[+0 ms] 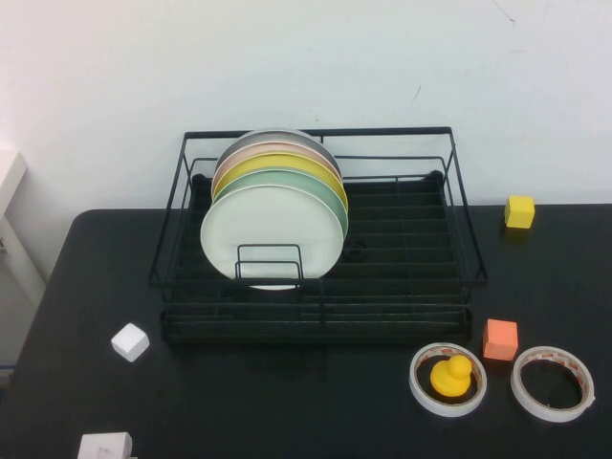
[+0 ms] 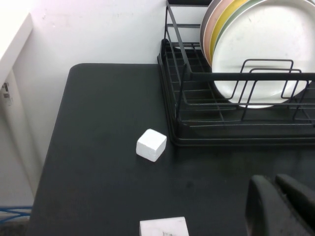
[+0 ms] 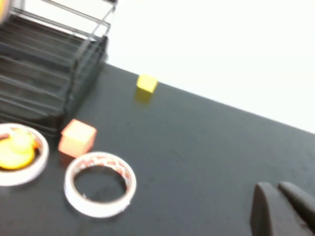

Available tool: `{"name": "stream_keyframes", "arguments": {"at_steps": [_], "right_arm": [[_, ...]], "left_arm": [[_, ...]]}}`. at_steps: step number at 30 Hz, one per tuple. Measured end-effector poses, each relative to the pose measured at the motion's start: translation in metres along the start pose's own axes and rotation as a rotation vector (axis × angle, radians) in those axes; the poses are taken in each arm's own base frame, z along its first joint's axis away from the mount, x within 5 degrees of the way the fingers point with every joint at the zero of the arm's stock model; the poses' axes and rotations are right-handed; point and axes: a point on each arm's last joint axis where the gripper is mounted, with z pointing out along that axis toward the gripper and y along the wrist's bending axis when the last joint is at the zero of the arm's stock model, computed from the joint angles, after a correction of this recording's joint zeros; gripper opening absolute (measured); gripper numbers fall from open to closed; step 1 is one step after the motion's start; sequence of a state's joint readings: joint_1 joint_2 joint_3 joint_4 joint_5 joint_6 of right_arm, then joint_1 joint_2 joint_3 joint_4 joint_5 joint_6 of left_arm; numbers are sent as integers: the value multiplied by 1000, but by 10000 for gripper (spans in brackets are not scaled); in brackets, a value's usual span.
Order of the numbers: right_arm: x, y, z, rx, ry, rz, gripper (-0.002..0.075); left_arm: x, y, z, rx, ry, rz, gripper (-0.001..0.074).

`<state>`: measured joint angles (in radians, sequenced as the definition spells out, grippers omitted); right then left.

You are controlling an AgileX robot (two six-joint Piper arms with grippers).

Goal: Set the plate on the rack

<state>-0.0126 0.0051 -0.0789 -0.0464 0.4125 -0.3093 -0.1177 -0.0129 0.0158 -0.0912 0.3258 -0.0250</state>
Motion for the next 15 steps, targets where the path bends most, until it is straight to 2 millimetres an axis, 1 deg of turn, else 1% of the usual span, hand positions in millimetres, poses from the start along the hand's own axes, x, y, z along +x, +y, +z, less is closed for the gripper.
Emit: {"name": "stream_keyframes", "arguments": {"at_steps": [4,15], "right_arm": [[22,6,9,22,58,14,-2],[23,5,11,48,38,31,-2]], "left_arm": [[0,0,0,0,0,0,-1],[0,0,0,0,0,0,-1]]}}
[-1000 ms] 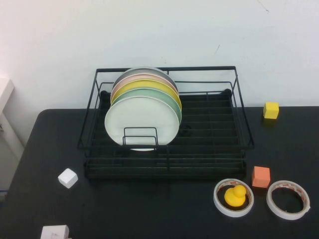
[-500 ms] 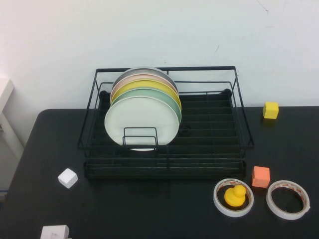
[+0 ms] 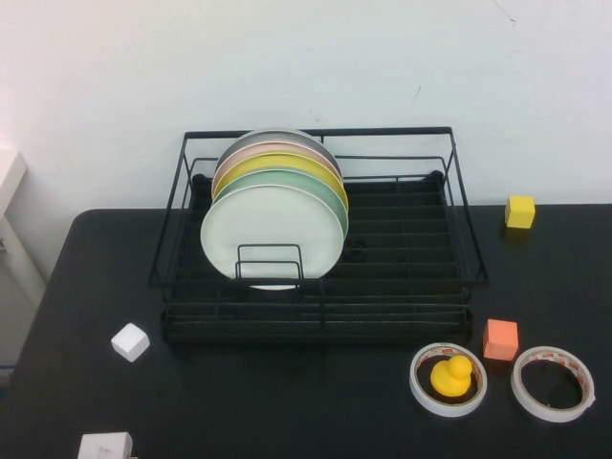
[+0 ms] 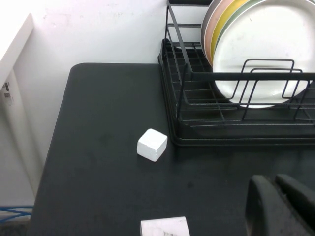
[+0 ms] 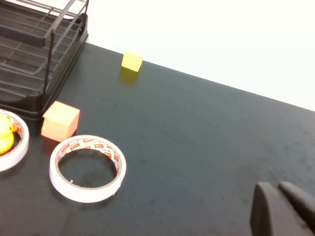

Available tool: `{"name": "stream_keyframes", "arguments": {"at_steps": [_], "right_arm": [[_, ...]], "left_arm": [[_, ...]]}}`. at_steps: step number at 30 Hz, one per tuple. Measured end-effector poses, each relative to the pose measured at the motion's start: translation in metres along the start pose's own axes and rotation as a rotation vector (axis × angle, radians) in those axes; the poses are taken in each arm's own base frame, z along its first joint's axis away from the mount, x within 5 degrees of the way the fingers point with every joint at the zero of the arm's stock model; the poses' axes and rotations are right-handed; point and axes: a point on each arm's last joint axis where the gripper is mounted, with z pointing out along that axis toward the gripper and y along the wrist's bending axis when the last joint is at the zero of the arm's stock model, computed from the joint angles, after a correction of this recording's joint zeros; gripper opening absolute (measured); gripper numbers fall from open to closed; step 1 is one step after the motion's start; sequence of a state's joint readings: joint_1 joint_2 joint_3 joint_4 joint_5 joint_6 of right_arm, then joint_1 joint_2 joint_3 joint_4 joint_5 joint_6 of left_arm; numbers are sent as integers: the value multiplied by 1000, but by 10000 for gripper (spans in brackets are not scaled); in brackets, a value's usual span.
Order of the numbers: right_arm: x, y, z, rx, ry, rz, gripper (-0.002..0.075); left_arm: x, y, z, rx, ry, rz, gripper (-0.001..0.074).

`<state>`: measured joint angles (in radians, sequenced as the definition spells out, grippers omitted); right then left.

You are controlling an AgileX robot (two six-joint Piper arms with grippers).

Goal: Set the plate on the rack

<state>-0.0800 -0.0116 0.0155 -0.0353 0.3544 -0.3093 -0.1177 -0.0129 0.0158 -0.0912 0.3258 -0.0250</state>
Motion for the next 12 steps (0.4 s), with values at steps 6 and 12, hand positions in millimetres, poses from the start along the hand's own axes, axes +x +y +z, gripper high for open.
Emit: {"name": "stream_keyframes", "arguments": {"at_steps": [6,12], "right_arm": [[0,0,0,-1,0,20,-2],[0,0,0,-2,0,167,-2]], "left_arm": [[0,0,0,0,0,0,-2],[0,0,0,0,0,0,-2]]}}
